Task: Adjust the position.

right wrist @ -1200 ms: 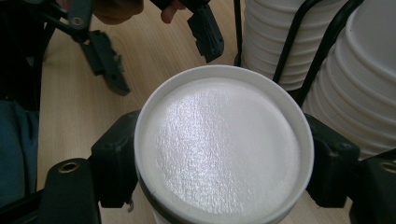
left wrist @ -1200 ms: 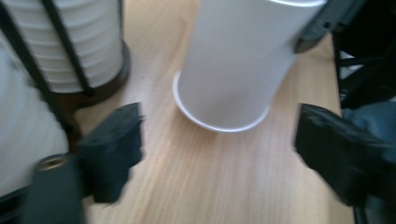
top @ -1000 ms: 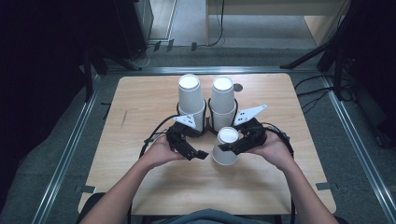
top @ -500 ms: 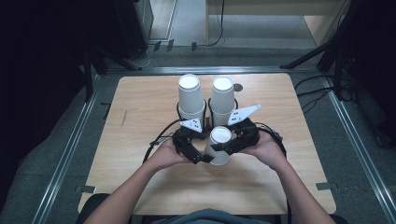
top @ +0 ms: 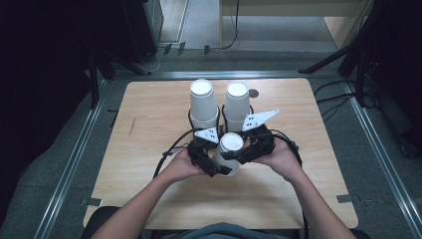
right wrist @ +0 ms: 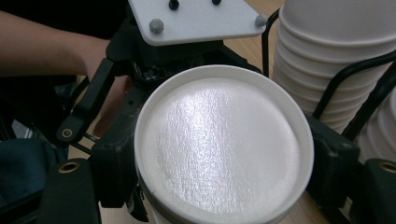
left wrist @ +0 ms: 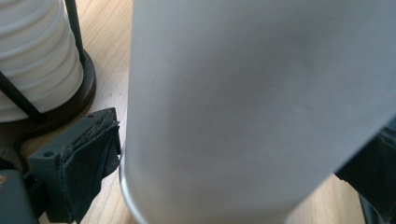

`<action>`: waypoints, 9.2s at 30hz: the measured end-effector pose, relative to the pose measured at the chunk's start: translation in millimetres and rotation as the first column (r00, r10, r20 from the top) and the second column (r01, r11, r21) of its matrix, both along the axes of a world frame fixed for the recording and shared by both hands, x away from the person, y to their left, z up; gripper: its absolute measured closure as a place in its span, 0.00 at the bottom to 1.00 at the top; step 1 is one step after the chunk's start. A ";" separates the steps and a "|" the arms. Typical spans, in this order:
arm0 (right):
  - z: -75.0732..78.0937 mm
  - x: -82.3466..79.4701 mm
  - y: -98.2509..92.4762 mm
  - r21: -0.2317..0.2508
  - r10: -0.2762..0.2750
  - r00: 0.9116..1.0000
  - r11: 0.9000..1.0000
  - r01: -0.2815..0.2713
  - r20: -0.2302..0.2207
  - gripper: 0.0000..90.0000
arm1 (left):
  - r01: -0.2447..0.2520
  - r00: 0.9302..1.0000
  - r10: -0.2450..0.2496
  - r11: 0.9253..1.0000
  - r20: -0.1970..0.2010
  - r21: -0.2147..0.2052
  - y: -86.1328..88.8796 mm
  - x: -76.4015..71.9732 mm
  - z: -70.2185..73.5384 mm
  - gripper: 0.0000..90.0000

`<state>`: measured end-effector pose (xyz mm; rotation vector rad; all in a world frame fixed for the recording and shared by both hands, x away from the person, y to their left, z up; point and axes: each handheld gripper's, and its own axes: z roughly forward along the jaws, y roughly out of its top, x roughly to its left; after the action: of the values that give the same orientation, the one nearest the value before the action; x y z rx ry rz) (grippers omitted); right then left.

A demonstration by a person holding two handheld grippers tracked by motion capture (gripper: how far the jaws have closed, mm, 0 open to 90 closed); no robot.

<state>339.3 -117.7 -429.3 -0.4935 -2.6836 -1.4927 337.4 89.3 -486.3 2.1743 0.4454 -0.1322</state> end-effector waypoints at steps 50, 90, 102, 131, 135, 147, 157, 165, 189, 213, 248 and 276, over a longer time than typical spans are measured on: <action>-32.1 4.5 -14.6 -0.158 0.062 0.997 0.985 -0.069 -0.053 0.18 | 0.089 0.994 -0.105 0.944 0.034 0.319 15.5 6.5 32.1 0.19; -38.9 4.5 6.6 -0.200 0.156 0.985 0.965 -0.168 -0.077 0.27 | 0.206 0.974 -0.229 0.872 -0.002 0.445 -12.4 4.4 13.5 0.12; -33.2 6.3 -5.0 -0.169 0.110 0.993 0.979 -0.117 -0.049 0.27 | 0.108 0.990 -0.131 0.942 0.053 0.319 2.2 8.2 21.1 0.00; -9.1 5.3 -28.6 -0.018 0.071 0.997 0.997 -0.072 -0.031 0.27 | 0.045 0.998 -0.049 0.994 0.033 0.104 17.6 7.4 16.2 0.00; -6.3 3.9 -27.0 -0.004 0.074 0.997 0.997 -0.074 -0.021 0.27 | 0.050 0.998 -0.053 0.995 0.030 0.089 16.4 7.0 14.5 0.00; -5.5 3.7 -27.3 0.001 0.080 0.996 0.997 -0.080 -0.032 0.26 | 0.076 0.995 -0.082 0.992 0.063 0.102 22.0 6.5 19.1 0.11; -12.4 -0.4 -22.6 -0.105 0.092 0.996 0.990 -0.092 -0.010 0.16 | 0.055 0.996 -0.065 0.984 0.053 0.168 27.9 4.7 29.4 0.11; -21.7 0.6 -22.1 -0.166 0.082 0.997 0.983 -0.083 -0.010 0.16 | 0.053 0.997 -0.062 0.977 0.038 0.209 33.2 9.0 36.2 0.11; -24.4 1.6 -18.6 -0.214 0.057 0.998 0.976 -0.050 0.025 0.15 | 0.118 0.992 -0.126 0.902 -0.008 0.416 19.4 21.0 32.1 0.11; -41.0 -2.2 10.7 -0.309 0.129 0.991 0.945 -0.109 0.045 0.16 | 0.167 0.986 -0.150 0.858 -0.075 0.485 -7.2 21.0 18.7 0.10; -33.2 1.5 -2.8 -0.242 0.094 0.993 0.968 -0.072 0.078 0.22 | 0.061 0.998 -0.062 0.958 -0.005 0.279 20.3 18.4 35.3 0.00; -23.4 -1.4 -13.0 -0.144 0.090 0.992 0.987 -0.077 0.085 0.22 | -0.020 0.998 0.020 1.000 -0.053 0.008 23.4 10.6 32.9 0.00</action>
<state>337.9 -130.7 -452.7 -0.3199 -2.8547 -1.3430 347.9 112.7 -453.5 2.1776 0.4979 -0.1775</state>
